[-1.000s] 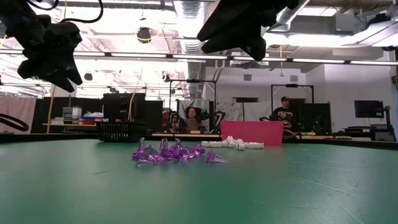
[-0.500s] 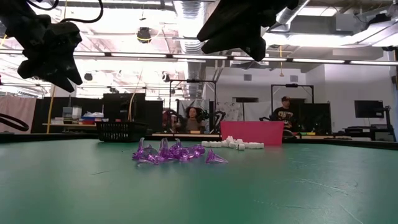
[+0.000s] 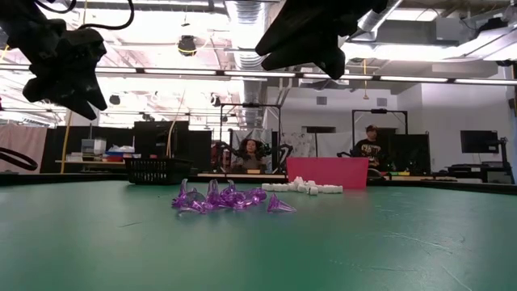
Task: Sort Halloween decoration
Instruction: Put the pink witch hat toy into the orange bin
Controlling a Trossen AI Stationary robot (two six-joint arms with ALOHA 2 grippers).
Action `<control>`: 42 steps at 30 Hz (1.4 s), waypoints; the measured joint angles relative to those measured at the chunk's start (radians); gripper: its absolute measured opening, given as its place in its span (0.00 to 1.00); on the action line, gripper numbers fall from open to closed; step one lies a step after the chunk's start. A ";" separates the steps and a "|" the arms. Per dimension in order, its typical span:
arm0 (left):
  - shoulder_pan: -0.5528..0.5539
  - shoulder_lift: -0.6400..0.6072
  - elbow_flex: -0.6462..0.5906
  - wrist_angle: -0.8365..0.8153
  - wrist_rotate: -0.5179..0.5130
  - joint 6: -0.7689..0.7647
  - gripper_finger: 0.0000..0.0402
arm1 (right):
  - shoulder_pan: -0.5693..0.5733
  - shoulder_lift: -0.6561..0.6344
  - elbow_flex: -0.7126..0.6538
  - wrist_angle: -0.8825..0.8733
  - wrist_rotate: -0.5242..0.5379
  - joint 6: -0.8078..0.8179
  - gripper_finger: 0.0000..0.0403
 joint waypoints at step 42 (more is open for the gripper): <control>0.000 0.000 0.000 0.000 0.000 0.000 0.46 | -0.001 0.000 0.000 0.000 0.000 0.024 0.33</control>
